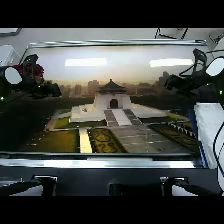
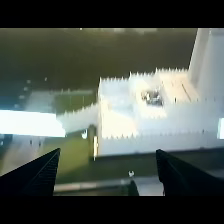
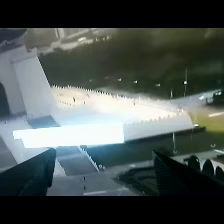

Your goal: Fold the clothes and pants, and hang the long-sleeved shirts on hangers.

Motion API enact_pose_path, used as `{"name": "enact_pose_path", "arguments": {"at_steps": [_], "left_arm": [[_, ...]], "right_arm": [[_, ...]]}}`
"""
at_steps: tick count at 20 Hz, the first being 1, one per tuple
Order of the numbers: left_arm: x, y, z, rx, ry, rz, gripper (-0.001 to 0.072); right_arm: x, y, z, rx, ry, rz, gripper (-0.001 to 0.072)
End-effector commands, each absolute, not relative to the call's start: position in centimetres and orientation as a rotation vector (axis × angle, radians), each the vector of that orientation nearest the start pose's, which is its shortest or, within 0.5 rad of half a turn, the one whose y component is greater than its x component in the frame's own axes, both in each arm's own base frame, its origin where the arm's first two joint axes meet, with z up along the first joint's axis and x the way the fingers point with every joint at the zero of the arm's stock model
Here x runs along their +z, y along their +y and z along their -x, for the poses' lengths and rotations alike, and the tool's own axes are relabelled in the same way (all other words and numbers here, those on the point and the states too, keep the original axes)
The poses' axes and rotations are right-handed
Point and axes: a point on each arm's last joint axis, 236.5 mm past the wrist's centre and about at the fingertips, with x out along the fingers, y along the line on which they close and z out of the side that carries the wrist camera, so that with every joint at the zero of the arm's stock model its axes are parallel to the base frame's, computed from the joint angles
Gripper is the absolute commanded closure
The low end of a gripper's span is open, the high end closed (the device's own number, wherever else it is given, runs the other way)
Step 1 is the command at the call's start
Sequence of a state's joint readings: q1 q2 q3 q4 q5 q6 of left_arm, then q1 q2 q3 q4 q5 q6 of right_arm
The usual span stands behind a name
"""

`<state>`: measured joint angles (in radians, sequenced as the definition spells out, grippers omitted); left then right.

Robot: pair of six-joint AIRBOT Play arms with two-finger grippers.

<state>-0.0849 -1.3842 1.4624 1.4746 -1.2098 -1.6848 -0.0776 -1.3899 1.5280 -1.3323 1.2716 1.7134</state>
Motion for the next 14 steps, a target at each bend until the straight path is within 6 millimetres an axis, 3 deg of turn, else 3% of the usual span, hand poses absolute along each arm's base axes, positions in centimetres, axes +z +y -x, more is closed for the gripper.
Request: {"name": "enact_pose_path", "arguments": {"at_steps": [1,4,5,7,8,9,11,12,14], "left_arm": [[8.0,-6.0,-49.0,-0.059,0.961,0.172,-0.0001],[9.7,-5.7,-55.5,-0.046,0.699,0.222,-0.0004],[10.9,-4.2,-57.9,-0.024,0.614,0.243,-0.0003],[11.6,1.2,-61.5,0.057,0.590,0.295,-0.0003],[11.2,5.2,-62.7,0.114,0.624,0.333,-0.0003],[10.3,9.9,-63.1,0.193,0.666,0.402,-0.0003],[7.2,18.5,-61.2,0.353,0.744,0.640,-0.0003],[5.0,21.6,-59.5,0.401,0.767,0.818,-0.0004],[0.8,25.3,-56.1,0.424,0.791,1.109,-0.0005]], "right_arm": [[10.3,1.2,-46.0,-0.005,1.054,-0.346,0.0040],[10.5,0.8,-47.1,-0.014,1.010,-0.340,0.0040],[10.4,0.8,-47.2,-0.015,1.007,-0.341,0.0040],[9.8,0.8,-47.0,-0.015,1.031,-0.341,0.0040],[9.2,0.9,-46.7,-0.015,1.060,-0.341,0.0041],[8.6,1.0,-46.3,-0.015,1.090,-0.341,0.0041],[7.2,1.1,-45.5,-0.016,1.154,-0.342,0.0041],[6.6,1.1,-45.3,-0.016,1.179,-0.342,0.0041],[5.9,1.3,-45.3,-0.015,1.199,-0.348,0.0041]]}}
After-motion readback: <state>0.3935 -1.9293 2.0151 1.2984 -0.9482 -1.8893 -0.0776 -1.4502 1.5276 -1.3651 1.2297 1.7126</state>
